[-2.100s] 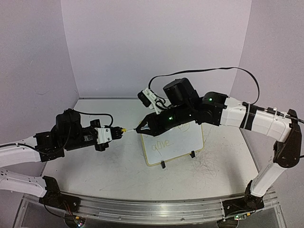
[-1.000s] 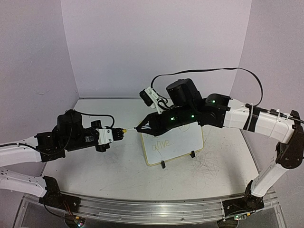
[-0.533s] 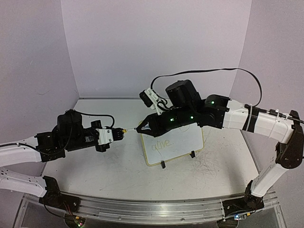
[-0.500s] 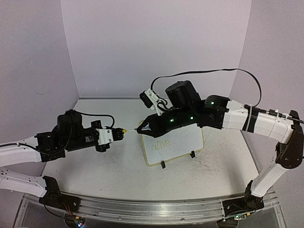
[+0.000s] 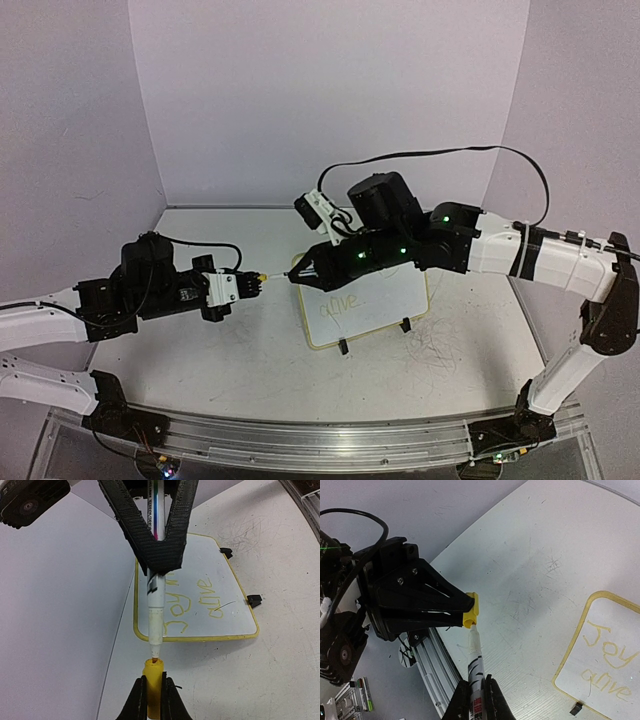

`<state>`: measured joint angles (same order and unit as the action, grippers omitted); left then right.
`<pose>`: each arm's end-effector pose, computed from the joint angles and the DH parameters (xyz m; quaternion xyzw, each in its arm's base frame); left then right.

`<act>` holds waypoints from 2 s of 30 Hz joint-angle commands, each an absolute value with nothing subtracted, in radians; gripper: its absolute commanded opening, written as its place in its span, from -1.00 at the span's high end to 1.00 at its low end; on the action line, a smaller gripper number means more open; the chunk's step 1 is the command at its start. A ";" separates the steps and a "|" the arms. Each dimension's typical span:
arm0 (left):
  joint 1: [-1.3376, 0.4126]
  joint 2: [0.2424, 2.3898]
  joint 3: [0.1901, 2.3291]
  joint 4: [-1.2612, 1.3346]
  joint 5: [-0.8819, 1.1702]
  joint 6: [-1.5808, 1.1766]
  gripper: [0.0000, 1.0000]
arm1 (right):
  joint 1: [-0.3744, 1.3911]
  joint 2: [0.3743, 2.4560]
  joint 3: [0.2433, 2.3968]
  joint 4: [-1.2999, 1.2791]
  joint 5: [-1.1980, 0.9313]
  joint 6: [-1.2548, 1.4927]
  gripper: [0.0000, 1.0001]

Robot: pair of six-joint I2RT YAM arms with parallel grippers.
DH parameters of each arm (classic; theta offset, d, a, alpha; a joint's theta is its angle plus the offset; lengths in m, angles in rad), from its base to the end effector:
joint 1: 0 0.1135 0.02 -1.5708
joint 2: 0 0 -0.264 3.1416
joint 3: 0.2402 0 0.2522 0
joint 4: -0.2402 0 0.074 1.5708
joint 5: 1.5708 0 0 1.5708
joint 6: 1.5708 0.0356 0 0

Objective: Write a sentence on the whiteboard
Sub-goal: Insert the whiteboard marker without the cap into the pen cap, then put down the whiteboard marker at the corner of the board.

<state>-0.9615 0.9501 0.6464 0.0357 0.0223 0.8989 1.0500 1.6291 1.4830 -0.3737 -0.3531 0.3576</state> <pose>0.1274 -0.1840 0.2832 0.6416 0.4698 -0.0278 0.6057 0.1782 0.3355 0.3474 -0.3719 0.7712 0.4354 0.2782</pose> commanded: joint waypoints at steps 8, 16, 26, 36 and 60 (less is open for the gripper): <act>-0.975 0.956 0.662 0.068 0.024 0.910 1.00 | 1.057 1.694 1.567 -0.344 -0.356 0.355 1.00; -0.989 0.963 0.673 0.073 0.010 0.917 1.00 | 1.075 1.785 1.597 -0.307 -0.398 0.388 1.00; -1.035 0.946 0.648 0.135 -0.046 0.934 1.00 | 1.076 1.933 1.682 -0.221 -0.553 0.546 1.00; -1.053 0.956 0.638 0.148 -0.062 0.935 1.00 | 1.084 1.919 1.590 0.064 -0.622 0.799 1.00; -1.049 1.093 1.030 -0.058 -0.110 0.095 -0.99 | 0.306 1.096 0.830 -0.057 -0.090 0.385 1.00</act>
<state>-1.0527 1.0591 0.9942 -0.0561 -0.0502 0.2907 0.4324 1.0445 0.9696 0.0247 -0.1744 0.4312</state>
